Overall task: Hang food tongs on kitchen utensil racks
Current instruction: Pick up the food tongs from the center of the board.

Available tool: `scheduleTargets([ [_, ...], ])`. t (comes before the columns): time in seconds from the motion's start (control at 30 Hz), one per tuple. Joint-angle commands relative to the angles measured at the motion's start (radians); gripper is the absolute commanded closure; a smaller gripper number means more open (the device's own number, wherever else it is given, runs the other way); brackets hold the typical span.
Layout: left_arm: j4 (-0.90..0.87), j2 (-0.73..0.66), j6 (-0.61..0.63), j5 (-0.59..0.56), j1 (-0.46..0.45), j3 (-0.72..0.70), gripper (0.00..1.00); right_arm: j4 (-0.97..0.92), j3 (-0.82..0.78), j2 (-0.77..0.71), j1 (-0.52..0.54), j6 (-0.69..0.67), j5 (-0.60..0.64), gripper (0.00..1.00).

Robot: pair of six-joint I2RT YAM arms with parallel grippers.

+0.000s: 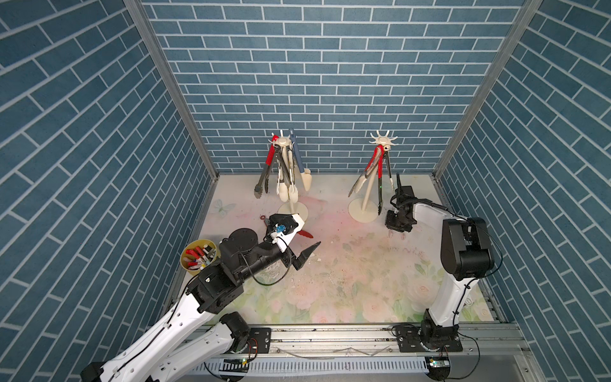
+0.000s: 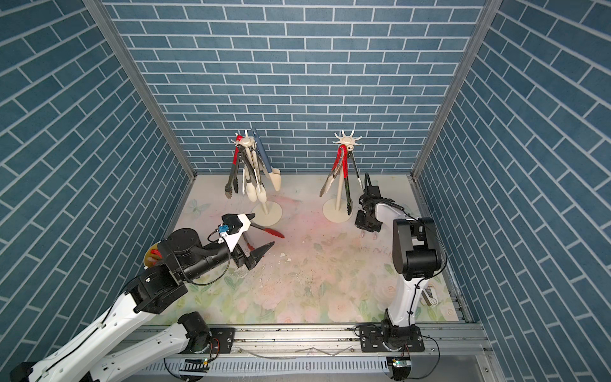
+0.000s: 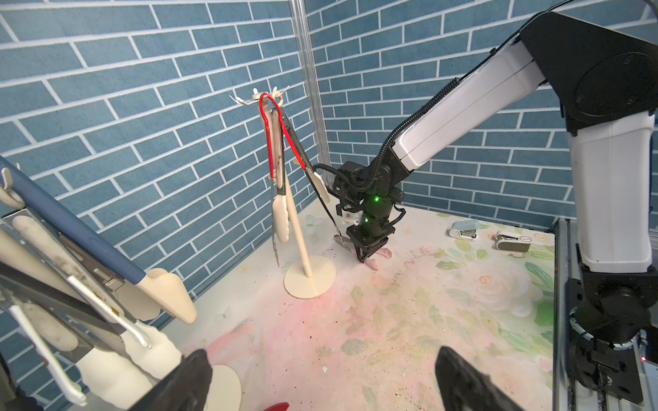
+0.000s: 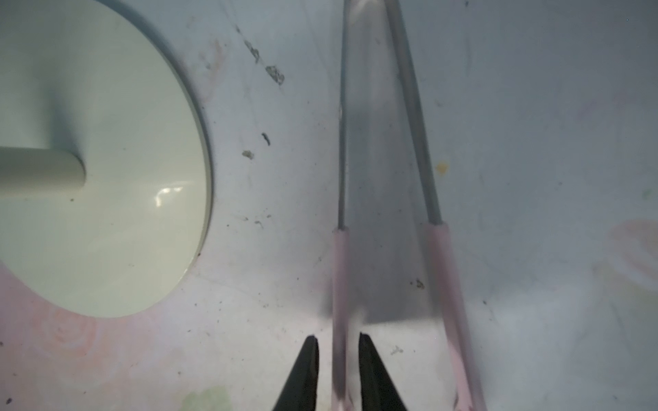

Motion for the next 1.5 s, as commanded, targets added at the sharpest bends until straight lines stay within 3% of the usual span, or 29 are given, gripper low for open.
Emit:
scheduleTargets([
  [0.0,0.02,-0.005,0.006,-0.022,0.008,-0.024,0.01,-0.035,0.028,0.027,-0.005,-0.02,0.026,0.81],
  [0.2,0.022,-0.005,-0.003,-0.039,0.023,-0.04,0.01,-0.042,0.019,0.016,-0.016,-0.046,0.03,0.97],
  [0.3,0.027,-0.006,-0.008,-0.042,0.033,-0.049,0.01,-0.039,0.002,-0.023,-0.028,-0.054,0.034,1.0],
  [0.83,0.031,0.021,-0.034,-0.005,0.041,-0.054,0.01,-0.041,-0.013,-0.279,-0.099,-0.102,-0.009,1.0],
  [1.47,0.027,0.034,-0.041,-0.001,0.041,-0.057,0.01,0.204,-0.108,-0.62,-0.101,-0.221,-0.173,1.0],
])
